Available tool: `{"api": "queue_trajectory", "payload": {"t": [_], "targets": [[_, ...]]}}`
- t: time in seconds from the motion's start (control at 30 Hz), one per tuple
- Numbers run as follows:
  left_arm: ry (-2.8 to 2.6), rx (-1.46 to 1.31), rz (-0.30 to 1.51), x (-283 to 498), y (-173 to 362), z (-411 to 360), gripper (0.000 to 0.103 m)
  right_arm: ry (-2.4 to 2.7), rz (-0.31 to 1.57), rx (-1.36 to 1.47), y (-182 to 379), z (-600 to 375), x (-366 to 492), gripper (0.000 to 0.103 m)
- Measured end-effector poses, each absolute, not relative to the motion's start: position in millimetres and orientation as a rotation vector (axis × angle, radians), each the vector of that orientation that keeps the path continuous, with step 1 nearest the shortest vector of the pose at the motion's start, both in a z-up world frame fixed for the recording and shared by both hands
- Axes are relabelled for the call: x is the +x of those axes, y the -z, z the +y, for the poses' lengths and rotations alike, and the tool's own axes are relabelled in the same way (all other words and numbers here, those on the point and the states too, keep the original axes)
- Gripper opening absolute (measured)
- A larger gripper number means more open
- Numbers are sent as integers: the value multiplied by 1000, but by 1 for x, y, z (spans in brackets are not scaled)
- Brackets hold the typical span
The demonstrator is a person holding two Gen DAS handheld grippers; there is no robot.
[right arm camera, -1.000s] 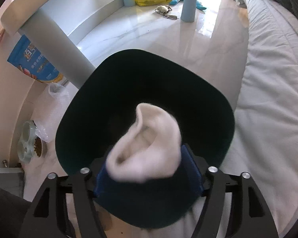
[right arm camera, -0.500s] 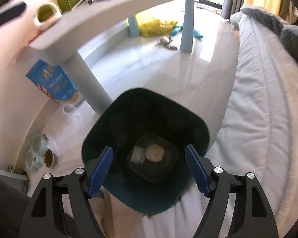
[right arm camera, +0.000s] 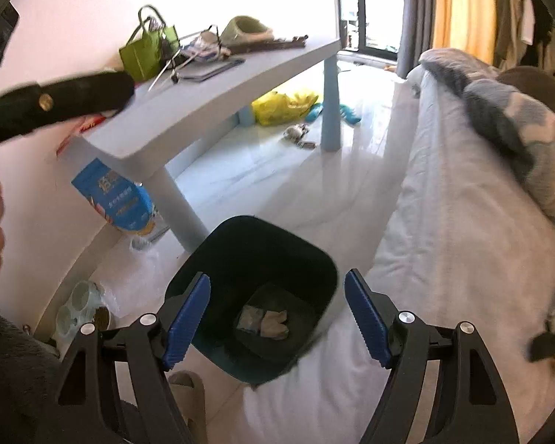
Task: Collect trash
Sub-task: 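Reach the left tool back to the bed toward the black plastic piece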
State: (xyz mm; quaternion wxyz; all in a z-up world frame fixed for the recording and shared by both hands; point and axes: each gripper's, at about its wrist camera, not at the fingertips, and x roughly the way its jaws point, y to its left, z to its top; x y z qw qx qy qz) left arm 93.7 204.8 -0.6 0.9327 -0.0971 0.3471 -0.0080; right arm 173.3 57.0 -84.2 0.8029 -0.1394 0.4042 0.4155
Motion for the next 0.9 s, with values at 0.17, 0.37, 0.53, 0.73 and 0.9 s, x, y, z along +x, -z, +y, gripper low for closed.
{"api": "queue_trajectory", "payload": {"t": [0.17,0.37,0.53,0.73,0.9], "targets": [[58,-201,716,103,3,180,68,-870,814,-287,73,25,176,76],[115,-188,710,113,4,148,70,-835,773,-282,63,-8,183,76],[144,-173,709,120,7,126,72,-795,755,-250,60,-45,190,76],[206,-187,714,129,11,101,75,-746,727,-219,53,-85,195,76],[241,-158,729,137,17,71,76,-707,715,-190,51,-121,199,76]]}}
